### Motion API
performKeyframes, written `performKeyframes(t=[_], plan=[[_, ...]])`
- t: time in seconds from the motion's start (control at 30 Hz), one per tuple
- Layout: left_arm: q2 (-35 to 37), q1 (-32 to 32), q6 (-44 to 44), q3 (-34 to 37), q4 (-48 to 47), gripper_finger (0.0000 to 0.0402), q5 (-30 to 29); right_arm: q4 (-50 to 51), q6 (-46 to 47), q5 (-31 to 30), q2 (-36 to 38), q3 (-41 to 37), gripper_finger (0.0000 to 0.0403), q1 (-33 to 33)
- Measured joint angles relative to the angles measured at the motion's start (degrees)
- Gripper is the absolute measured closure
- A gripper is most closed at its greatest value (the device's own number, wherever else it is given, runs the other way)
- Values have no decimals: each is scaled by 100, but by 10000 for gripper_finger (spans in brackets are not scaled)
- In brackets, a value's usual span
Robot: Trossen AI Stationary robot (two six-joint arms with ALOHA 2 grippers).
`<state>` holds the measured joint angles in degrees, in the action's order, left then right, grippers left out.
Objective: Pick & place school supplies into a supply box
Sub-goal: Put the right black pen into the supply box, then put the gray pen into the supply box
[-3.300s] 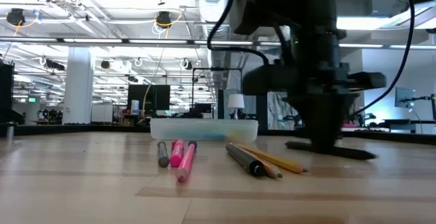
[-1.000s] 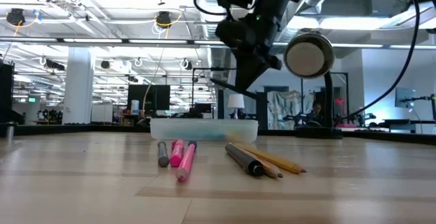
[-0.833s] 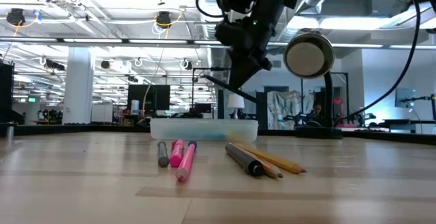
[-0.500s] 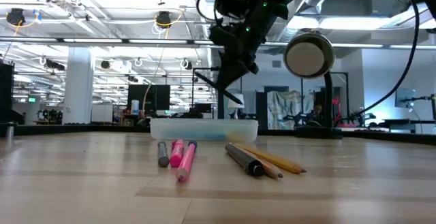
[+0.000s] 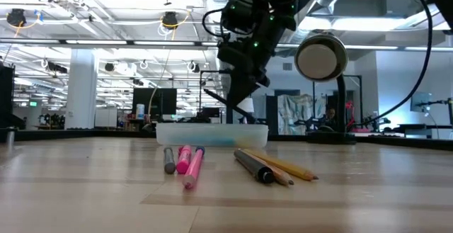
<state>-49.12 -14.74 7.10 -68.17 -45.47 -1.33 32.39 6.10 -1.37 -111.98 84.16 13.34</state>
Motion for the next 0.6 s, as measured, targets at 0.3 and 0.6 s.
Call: performKeyframes(t=[0.3,0.6], plan=[[0,-1,4,-1,-2,237,-26,3,-322,197,-83,-2,358,-41],[0,-1,-3,0,-4,237,-23,-34,-313,572,-83,-2,334,-34]])
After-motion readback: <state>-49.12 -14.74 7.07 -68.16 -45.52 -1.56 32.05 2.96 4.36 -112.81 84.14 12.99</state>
